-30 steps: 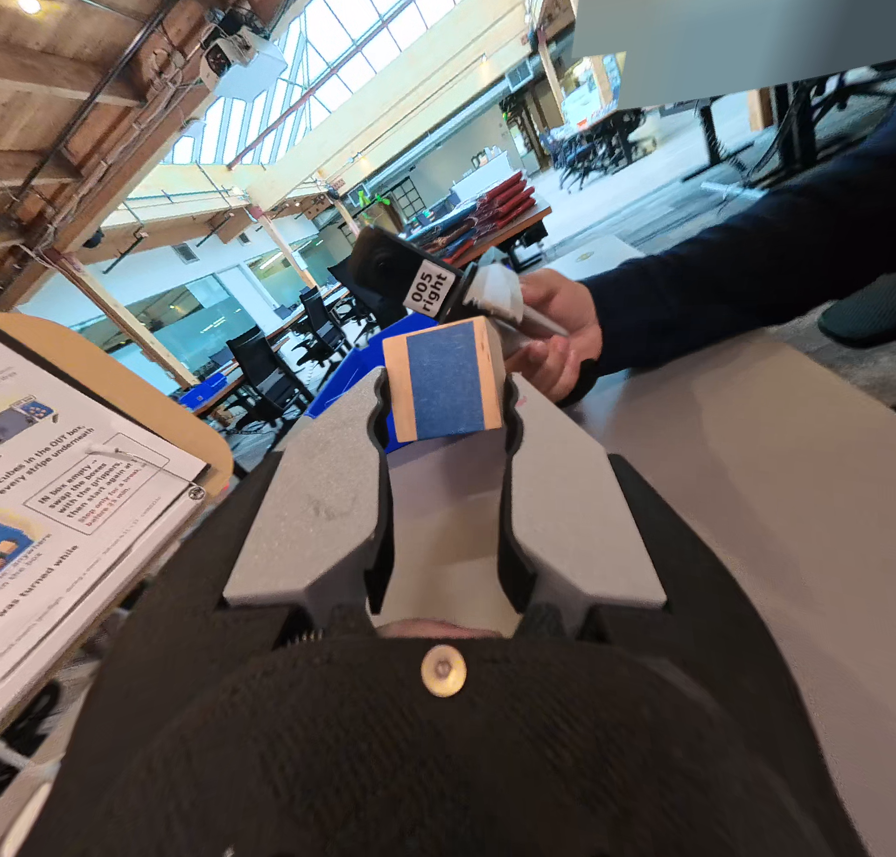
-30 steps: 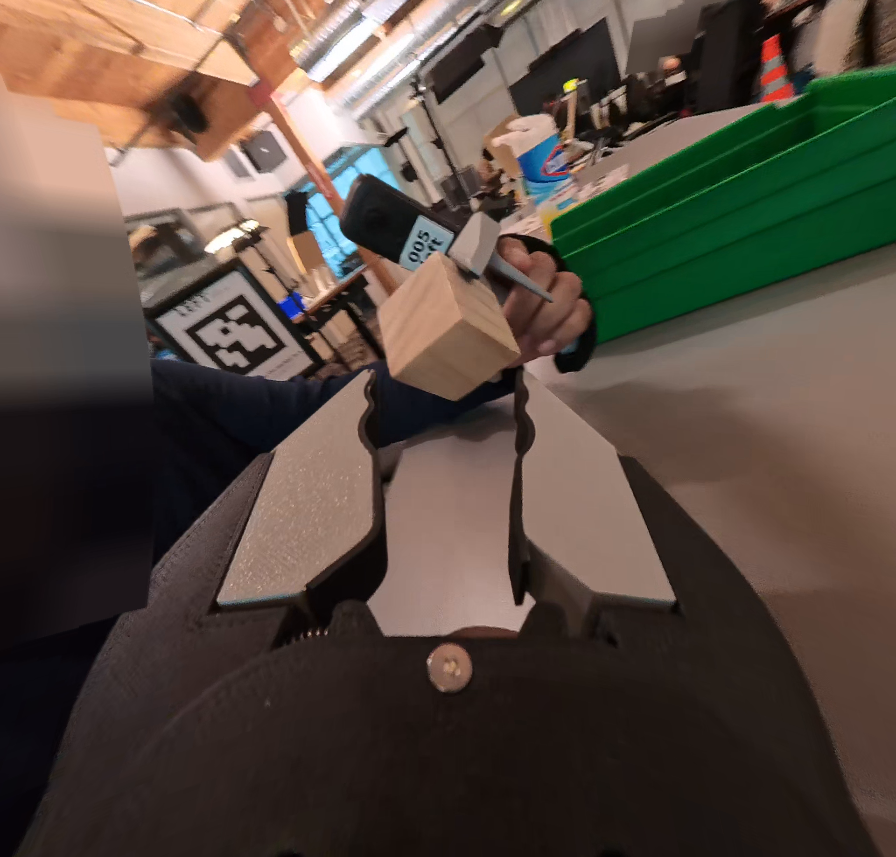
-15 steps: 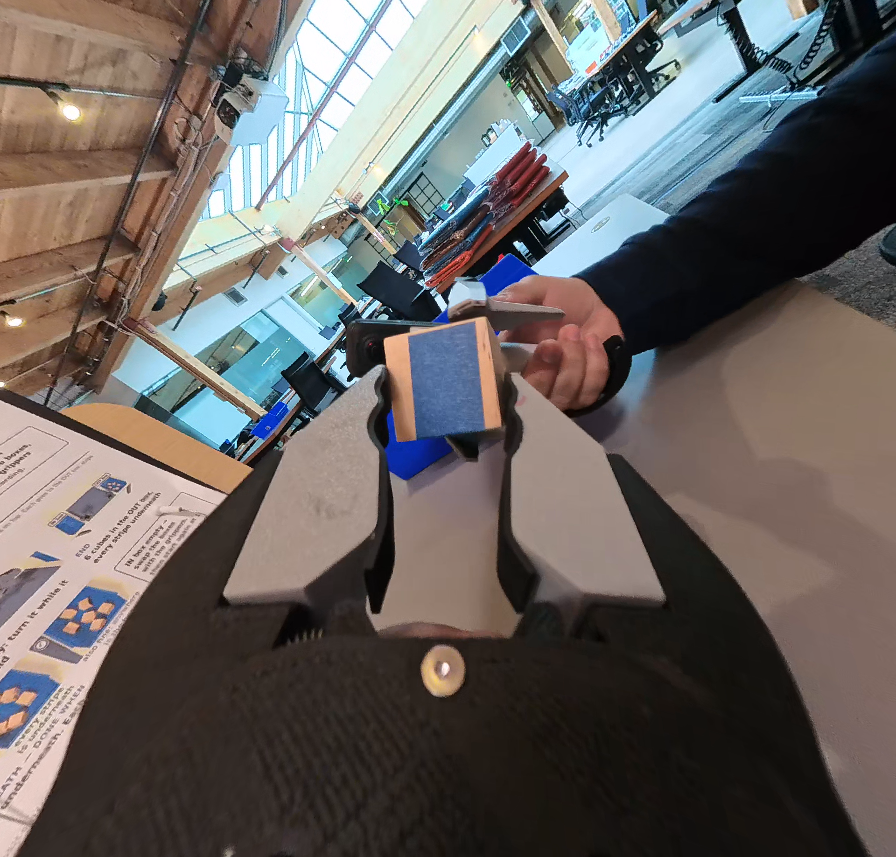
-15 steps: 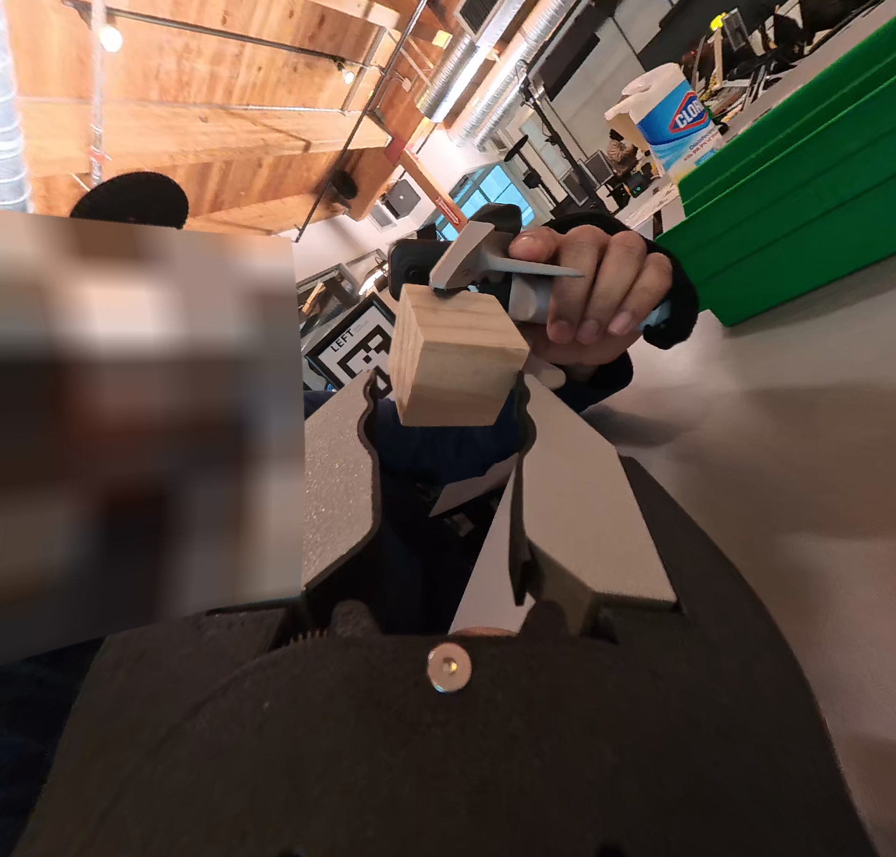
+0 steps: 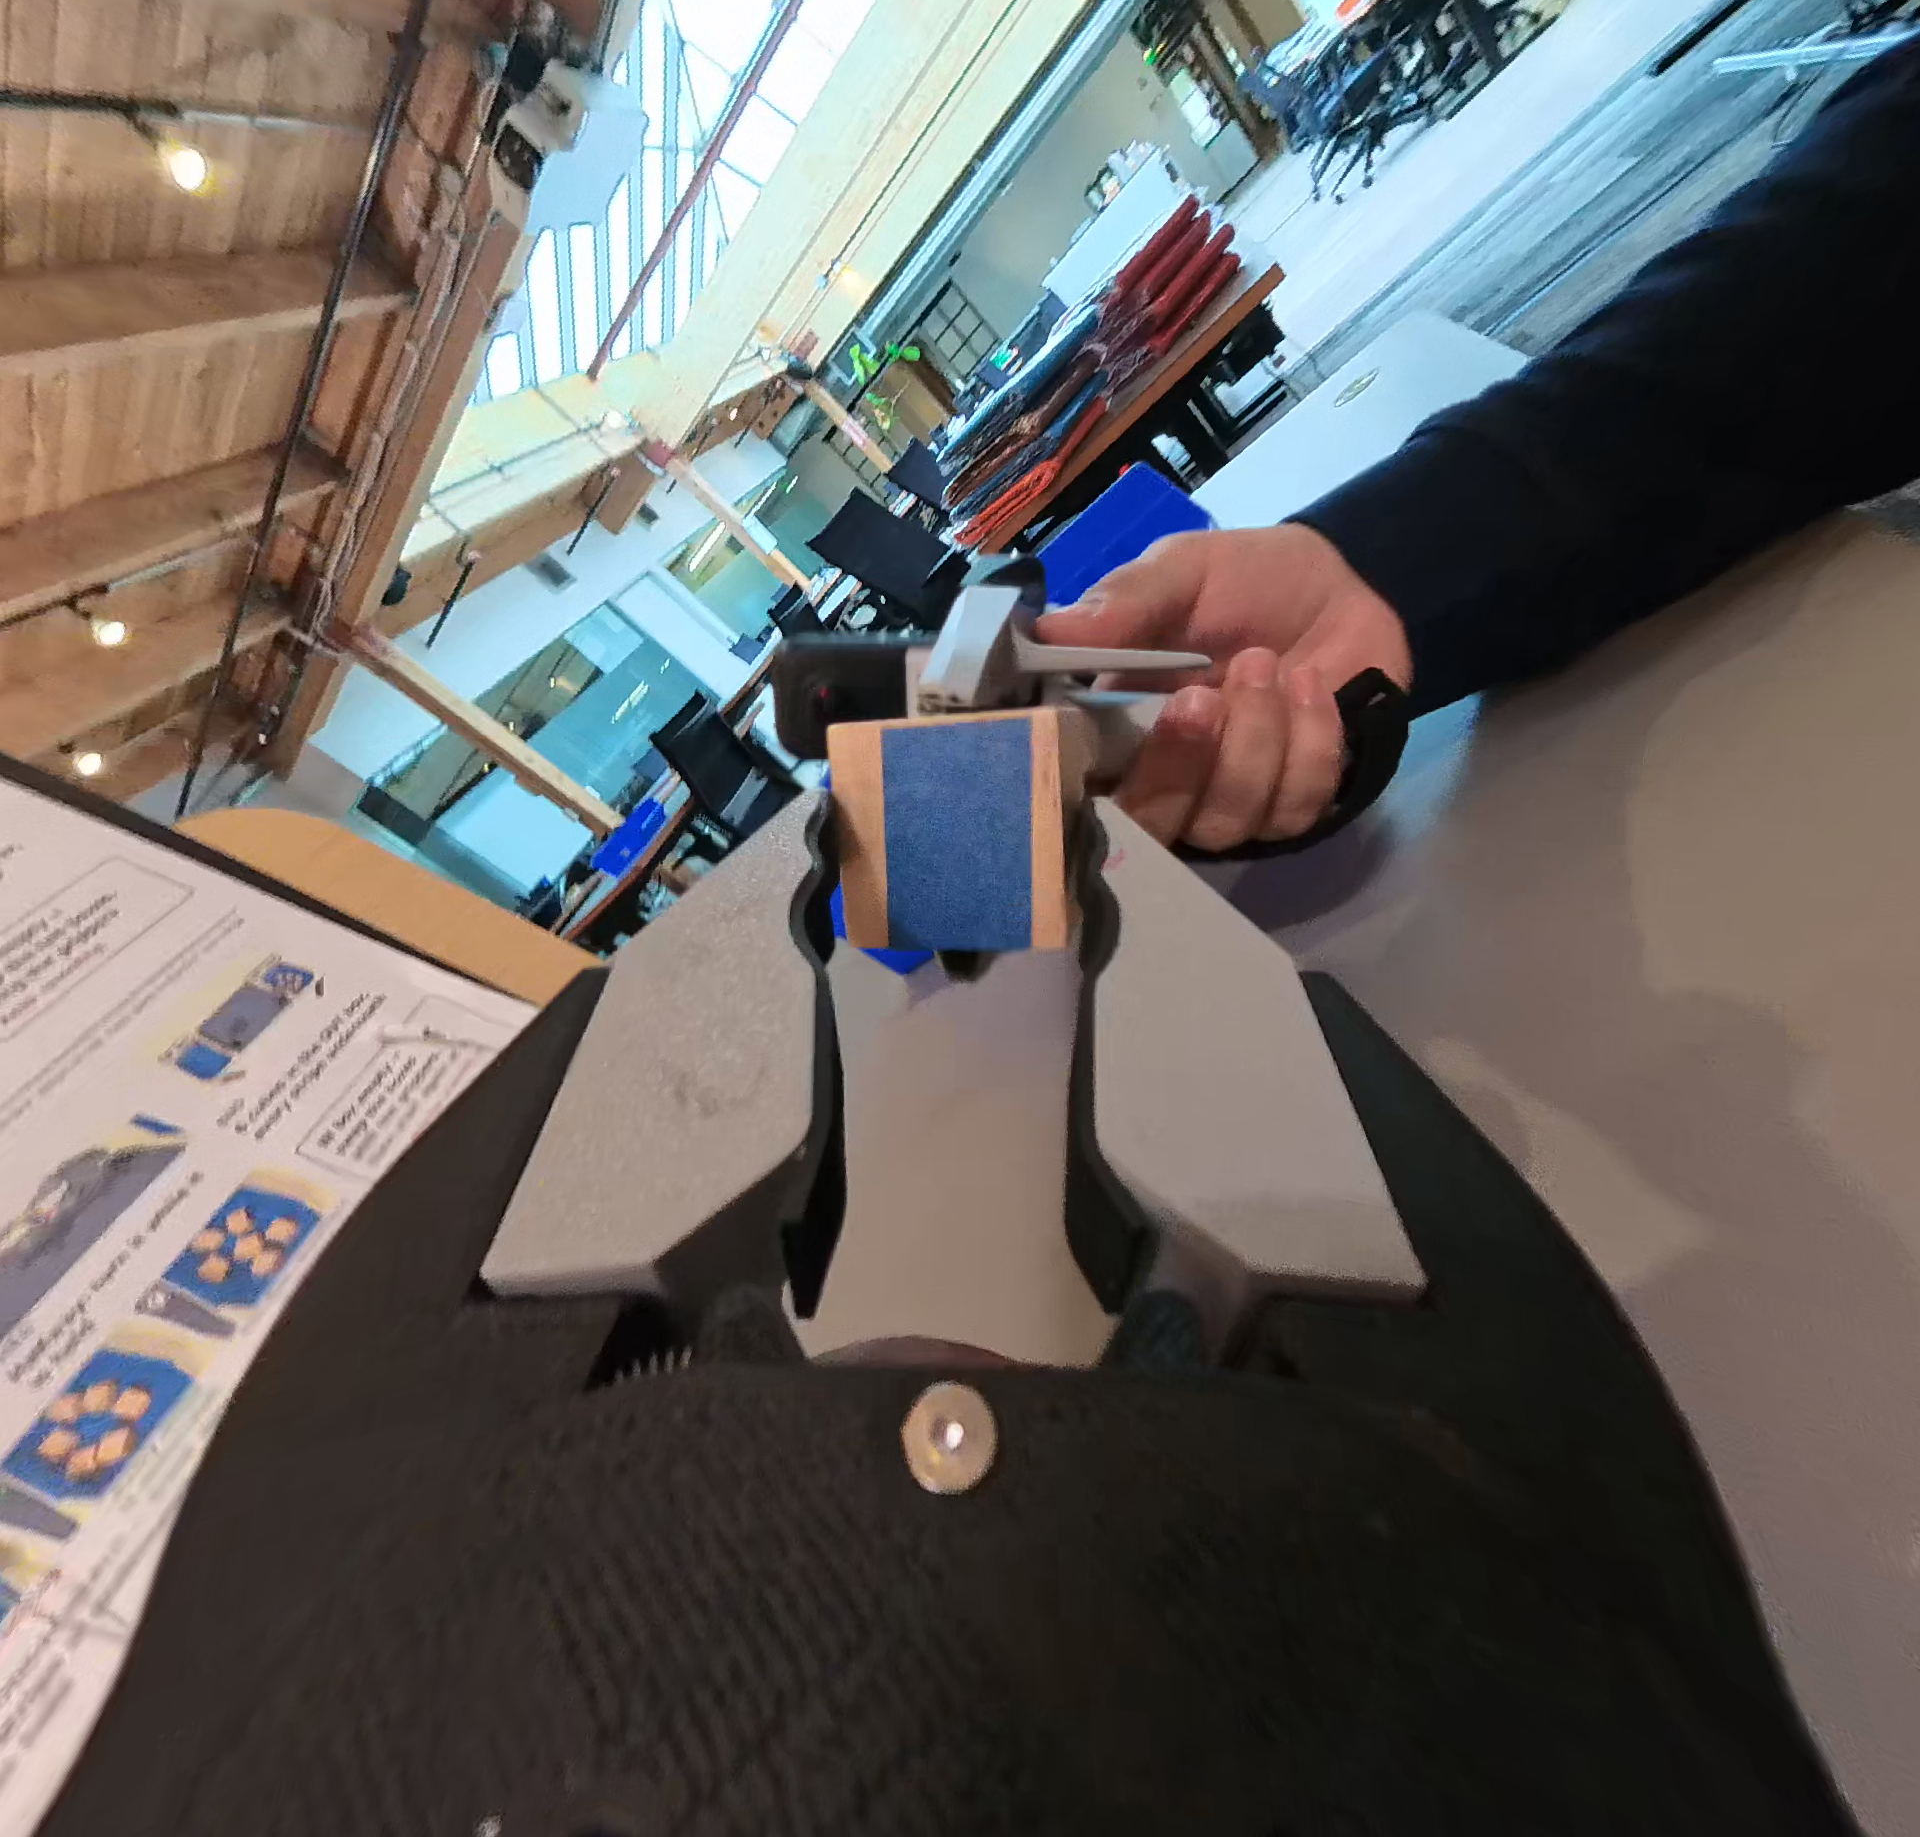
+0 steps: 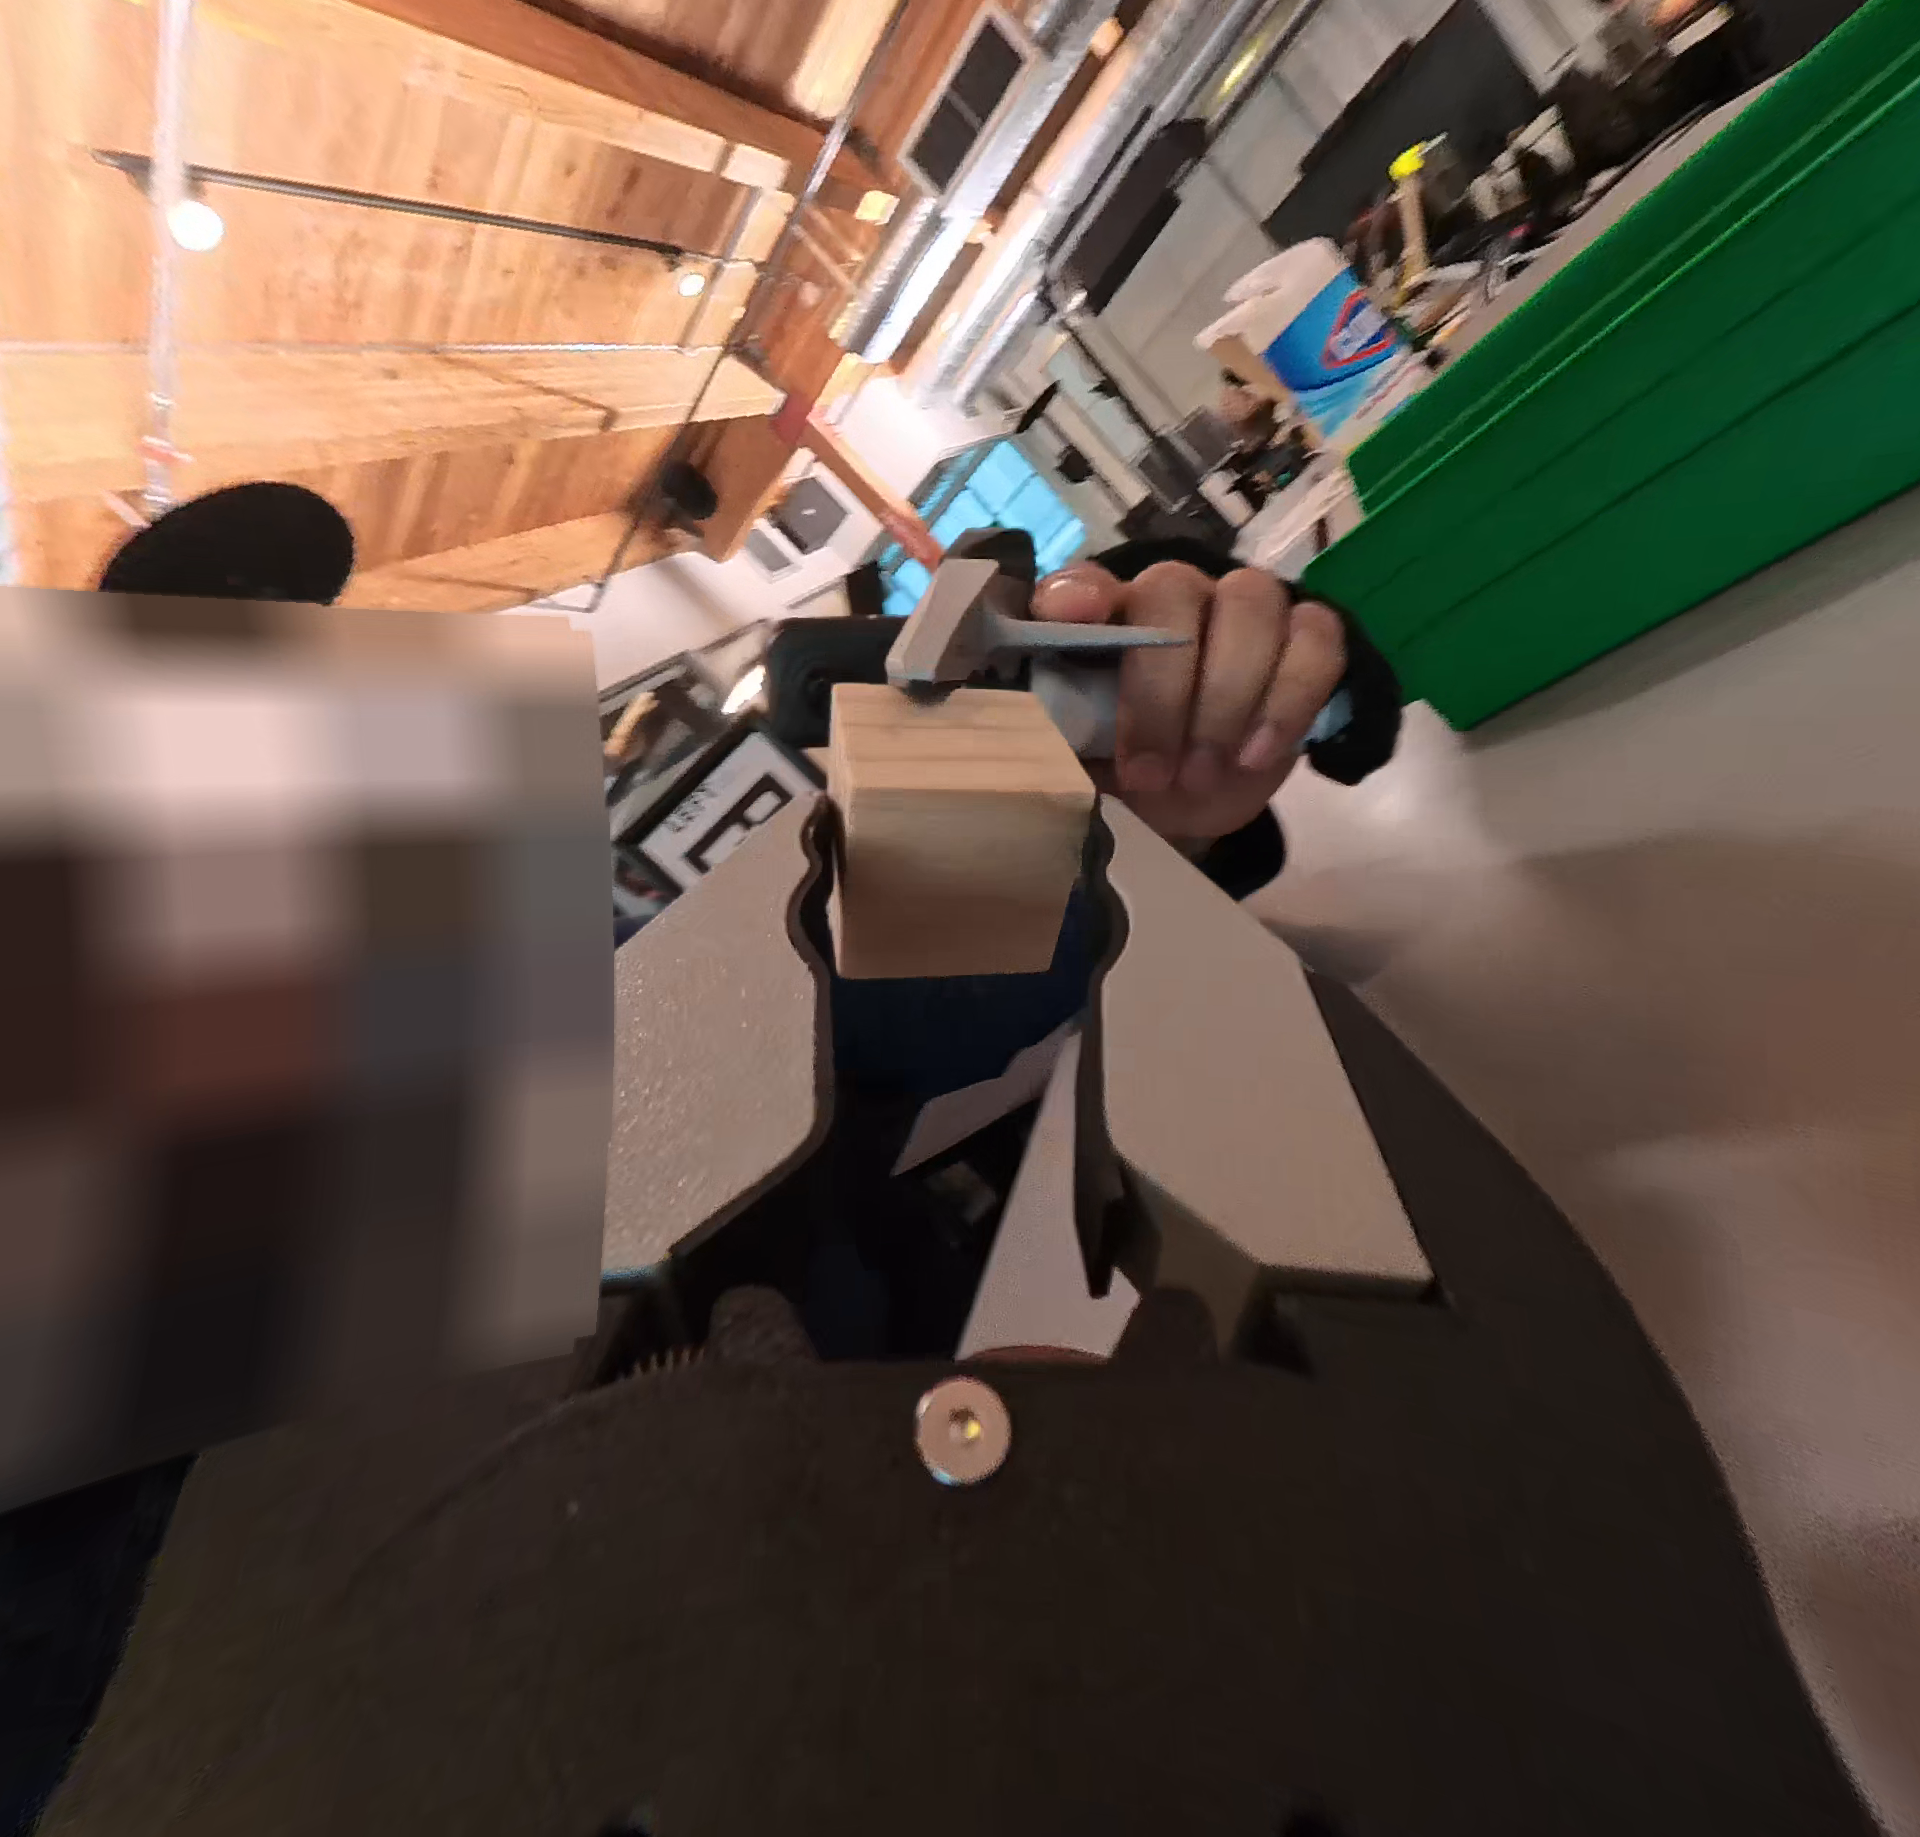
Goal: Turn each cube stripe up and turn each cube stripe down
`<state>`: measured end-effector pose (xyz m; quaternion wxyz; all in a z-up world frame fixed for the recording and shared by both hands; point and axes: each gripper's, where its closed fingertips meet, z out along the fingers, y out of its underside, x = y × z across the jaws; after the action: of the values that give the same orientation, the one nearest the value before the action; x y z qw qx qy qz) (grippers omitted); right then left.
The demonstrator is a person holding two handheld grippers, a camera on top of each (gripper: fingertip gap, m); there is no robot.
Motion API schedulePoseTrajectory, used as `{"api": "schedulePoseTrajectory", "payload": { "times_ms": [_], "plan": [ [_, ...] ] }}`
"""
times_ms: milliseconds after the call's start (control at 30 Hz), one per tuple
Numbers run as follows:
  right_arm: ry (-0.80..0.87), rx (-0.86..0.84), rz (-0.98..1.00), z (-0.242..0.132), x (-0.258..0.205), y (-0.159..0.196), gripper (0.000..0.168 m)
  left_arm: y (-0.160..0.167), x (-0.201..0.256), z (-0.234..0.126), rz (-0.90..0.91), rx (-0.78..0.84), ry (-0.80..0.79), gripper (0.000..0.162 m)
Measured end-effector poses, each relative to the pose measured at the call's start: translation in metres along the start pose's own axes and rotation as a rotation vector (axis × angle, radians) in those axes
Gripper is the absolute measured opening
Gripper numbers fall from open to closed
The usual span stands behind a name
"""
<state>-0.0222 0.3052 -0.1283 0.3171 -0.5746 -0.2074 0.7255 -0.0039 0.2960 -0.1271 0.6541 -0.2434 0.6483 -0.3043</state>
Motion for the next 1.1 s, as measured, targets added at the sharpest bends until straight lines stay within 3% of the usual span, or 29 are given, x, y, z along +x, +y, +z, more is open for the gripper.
{"api": "schedulePoseTrajectory", "payload": {
  "times_ms": [33,233,467,567,767,900,1000,1100],
  "plan": [
    [0.033,0.016,-0.024,-0.002,0.003,-0.003,0.043,0.005,-0.002,0.000,-0.025,-0.019,-0.012,0.044],
    [0.252,0.057,-0.172,-0.015,0.020,-0.016,0.043,0.025,-0.013,-0.001,-0.171,-0.102,-0.112,0.044],
    [0.689,0.079,-0.545,-0.044,0.037,-0.040,0.043,0.048,-0.021,-0.008,-0.417,-0.146,-0.116,0.053],
    [0.889,0.104,-0.721,-0.061,0.032,-0.055,0.042,0.077,-0.008,-0.003,-0.605,-0.290,-0.057,0.052],
    [1.027,0.259,-0.949,-0.082,-0.010,-0.079,0.042,0.128,0.026,0.000,-0.850,-0.599,0.020,0.056],
    [1.064,0.390,-1.036,-0.103,-0.070,-0.088,0.043,0.136,0.032,-0.002,-0.955,-0.617,0.031,0.056],
    [1.305,0.273,-1.019,-0.148,-0.088,-0.095,0.042,0.142,0.032,-0.003,-0.957,-0.640,0.022,0.056],
    [1.412,0.097,-0.809,-0.198,-0.078,-0.094,0.043,0.143,0.035,-0.001,-0.940,-0.660,0.032,0.055]
  ]
}}
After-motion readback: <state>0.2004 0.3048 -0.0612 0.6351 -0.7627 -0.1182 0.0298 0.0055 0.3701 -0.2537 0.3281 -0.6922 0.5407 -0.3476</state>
